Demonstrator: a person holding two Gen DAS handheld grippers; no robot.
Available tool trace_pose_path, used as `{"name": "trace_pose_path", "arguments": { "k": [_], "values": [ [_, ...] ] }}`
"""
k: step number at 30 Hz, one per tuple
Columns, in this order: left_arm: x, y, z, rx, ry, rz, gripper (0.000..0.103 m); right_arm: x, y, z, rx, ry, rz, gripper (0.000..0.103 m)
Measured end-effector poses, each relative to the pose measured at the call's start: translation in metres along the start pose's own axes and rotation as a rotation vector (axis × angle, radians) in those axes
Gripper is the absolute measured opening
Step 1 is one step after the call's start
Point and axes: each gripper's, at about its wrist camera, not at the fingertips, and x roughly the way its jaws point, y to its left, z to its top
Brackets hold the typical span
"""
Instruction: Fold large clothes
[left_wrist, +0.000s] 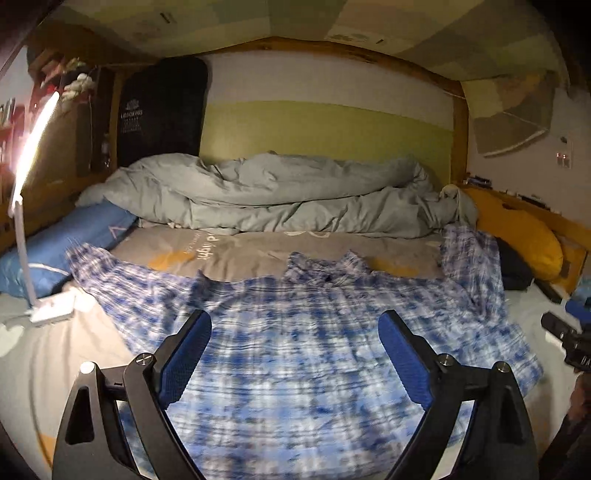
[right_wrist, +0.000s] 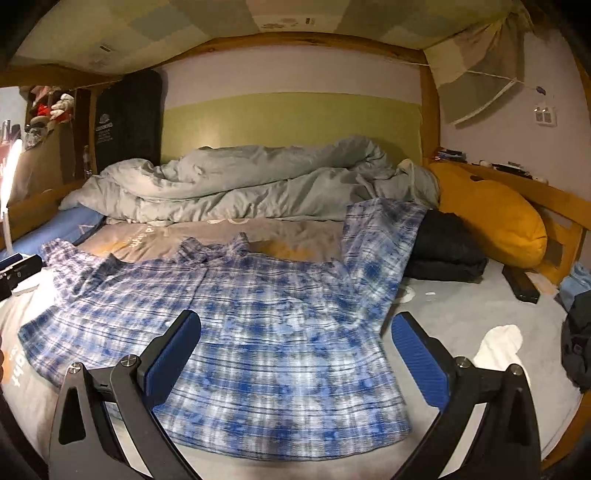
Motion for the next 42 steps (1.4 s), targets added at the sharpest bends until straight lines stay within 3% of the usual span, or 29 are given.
{"name": "trace_pose_path", "arguments": {
  "k": [4, 8, 10, 14, 19, 22, 24, 26, 32, 35, 39, 42],
  "values": [
    [0.021, -0.006, -0.003, -0.029, -0.017, -0.043, 0.094, 0.005, -0.005, 0.000, 0.003, 0.006, -0.048, 0.103],
    [0.043, -0.022, -0.015, 0.022, -0.027, -0.026, 0.095, 0.011, -0.009, 0.000, -0.016, 0.006, -0.063, 0.103],
    [0.053, -0.030, -0.026, 0.038, -0.010, -0.022, 0.095, 0.014, -0.012, 0.001, -0.041, 0.014, -0.066, 0.103],
    [0.072, -0.029, -0.051, -0.048, 0.062, -0.103, 0.096, 0.024, -0.027, 0.012, -0.046, 0.033, -0.057, 0.103],
    [0.093, -0.035, -0.078, 0.005, 0.092, -0.008, 0.096, 0.056, -0.063, 0.030, 0.025, 0.116, -0.033, 0.103],
    [0.111, -0.033, -0.086, -0.013, 0.184, 0.009, 0.096, 0.079, -0.084, 0.039, 0.068, 0.123, -0.050, 0.103],
    [0.117, -0.029, -0.088, -0.028, 0.212, -0.009, 0.096, 0.098, -0.097, 0.046, 0.086, 0.137, -0.064, 0.099],
    [0.126, -0.027, -0.091, -0.041, 0.263, -0.023, 0.096, 0.121, -0.109, 0.055, 0.106, 0.162, -0.046, 0.089],
    [0.149, -0.027, -0.100, -0.038, 0.390, -0.008, 0.097, 0.187, -0.148, 0.079, 0.186, 0.209, -0.066, 0.081],
    [0.152, -0.031, -0.101, -0.016, 0.412, -0.003, 0.101, 0.215, -0.163, 0.085, 0.231, 0.241, -0.075, 0.073],
    [0.154, -0.031, -0.101, -0.014, 0.419, -0.003, 0.102, 0.245, -0.179, 0.090, 0.293, 0.271, -0.070, 0.071],
    [0.154, -0.031, -0.101, -0.015, 0.417, -0.005, 0.102, 0.261, -0.178, 0.086, 0.264, 0.310, -0.166, 0.063]
  ]
}}
